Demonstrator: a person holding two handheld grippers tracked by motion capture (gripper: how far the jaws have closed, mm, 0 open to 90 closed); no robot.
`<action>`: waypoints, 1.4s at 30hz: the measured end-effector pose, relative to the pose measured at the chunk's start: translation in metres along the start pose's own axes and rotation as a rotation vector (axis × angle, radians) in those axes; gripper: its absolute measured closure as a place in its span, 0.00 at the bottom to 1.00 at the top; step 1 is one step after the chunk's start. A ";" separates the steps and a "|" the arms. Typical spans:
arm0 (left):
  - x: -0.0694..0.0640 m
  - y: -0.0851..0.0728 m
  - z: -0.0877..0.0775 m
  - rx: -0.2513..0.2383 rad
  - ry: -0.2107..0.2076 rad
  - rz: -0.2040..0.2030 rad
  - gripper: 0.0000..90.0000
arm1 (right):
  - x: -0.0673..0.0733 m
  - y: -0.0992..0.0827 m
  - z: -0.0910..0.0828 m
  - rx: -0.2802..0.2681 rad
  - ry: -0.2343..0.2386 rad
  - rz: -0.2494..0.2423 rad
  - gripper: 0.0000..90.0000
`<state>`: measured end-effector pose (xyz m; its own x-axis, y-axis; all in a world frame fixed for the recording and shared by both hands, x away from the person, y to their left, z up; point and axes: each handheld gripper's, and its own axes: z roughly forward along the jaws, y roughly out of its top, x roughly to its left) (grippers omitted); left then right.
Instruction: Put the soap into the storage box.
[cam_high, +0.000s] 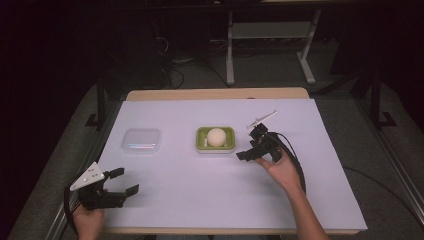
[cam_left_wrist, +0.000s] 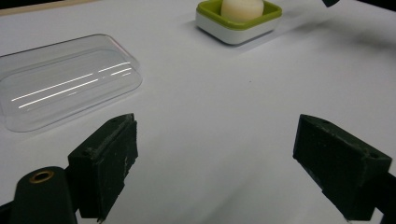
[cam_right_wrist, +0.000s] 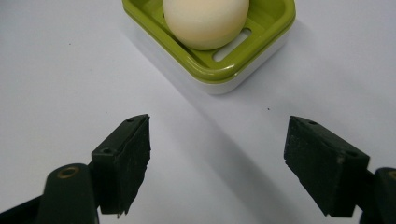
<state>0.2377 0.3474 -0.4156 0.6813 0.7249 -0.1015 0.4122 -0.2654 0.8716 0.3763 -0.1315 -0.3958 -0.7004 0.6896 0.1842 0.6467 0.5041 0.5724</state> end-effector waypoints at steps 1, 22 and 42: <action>-0.001 0.000 0.000 0.003 0.000 0.004 0.15 | 0.000 -0.001 -0.002 -0.002 0.000 0.001 0.25; -0.005 0.002 0.005 0.032 0.008 0.025 0.15 | -0.005 -0.045 -0.024 -0.019 -0.014 0.008 0.25; -0.007 0.002 0.007 0.041 -0.011 0.038 0.15 | -0.014 -0.091 -0.046 -0.042 -0.026 0.059 0.25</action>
<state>0.2384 0.3373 -0.4166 0.7031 0.7072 -0.0741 0.4100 -0.3181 0.8548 0.3137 -0.2111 -0.4138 -0.6531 0.7309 0.1984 0.6732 0.4403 0.5940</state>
